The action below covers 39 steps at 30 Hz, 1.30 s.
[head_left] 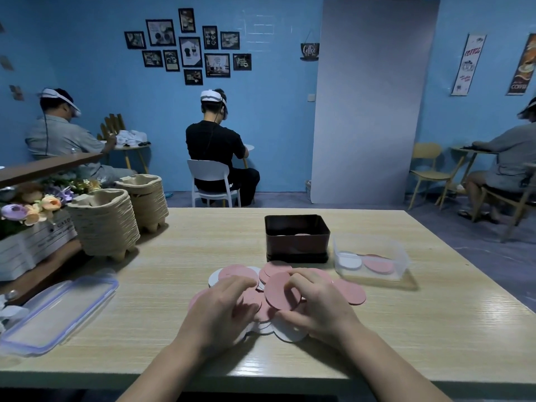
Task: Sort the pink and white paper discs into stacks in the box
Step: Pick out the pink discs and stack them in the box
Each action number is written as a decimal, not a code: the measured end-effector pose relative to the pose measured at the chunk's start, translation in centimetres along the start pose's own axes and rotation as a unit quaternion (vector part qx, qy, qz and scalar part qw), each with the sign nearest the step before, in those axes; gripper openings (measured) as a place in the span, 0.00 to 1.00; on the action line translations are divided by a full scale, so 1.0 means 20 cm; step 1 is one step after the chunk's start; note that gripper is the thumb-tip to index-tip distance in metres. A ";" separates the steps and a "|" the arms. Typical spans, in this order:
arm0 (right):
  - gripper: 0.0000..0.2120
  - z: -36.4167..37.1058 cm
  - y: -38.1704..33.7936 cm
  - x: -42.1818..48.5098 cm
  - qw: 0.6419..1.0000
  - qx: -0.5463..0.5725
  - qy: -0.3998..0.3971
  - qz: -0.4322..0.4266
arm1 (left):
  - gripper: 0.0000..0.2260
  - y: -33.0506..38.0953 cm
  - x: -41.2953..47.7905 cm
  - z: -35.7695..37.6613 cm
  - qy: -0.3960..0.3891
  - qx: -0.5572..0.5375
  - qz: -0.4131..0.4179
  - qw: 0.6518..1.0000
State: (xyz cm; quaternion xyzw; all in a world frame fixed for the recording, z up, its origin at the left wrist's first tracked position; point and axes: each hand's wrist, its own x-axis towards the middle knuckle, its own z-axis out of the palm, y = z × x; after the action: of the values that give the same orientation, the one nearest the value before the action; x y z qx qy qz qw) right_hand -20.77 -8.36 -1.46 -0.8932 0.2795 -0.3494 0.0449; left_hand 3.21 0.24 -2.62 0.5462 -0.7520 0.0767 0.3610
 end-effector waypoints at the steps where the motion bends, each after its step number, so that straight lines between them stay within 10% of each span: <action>1: 0.20 0.01 0.00 -0.01 1.000 0.005 0.002 0.011 | 0.14 -0.02 0.00 -0.02 0.001 0.008 -0.006 1.000; 30: 0.17 -0.21 0.40 0.45 0.995 0.017 0.047 0.090 | 0.07 -0.19 0.50 0.15 0.044 0.035 0.048 0.997; 39: 0.17 -0.28 0.61 0.75 0.982 -0.029 -0.046 0.181 | 0.08 -0.26 0.43 0.19 0.033 -0.022 -0.020 0.999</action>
State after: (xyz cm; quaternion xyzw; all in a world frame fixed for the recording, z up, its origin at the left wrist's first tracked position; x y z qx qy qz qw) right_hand -21.17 -25.84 8.34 -0.8441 0.4438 -0.2857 0.0943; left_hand 4.71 -10.33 -1.51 0.5500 -0.7303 0.0706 0.3989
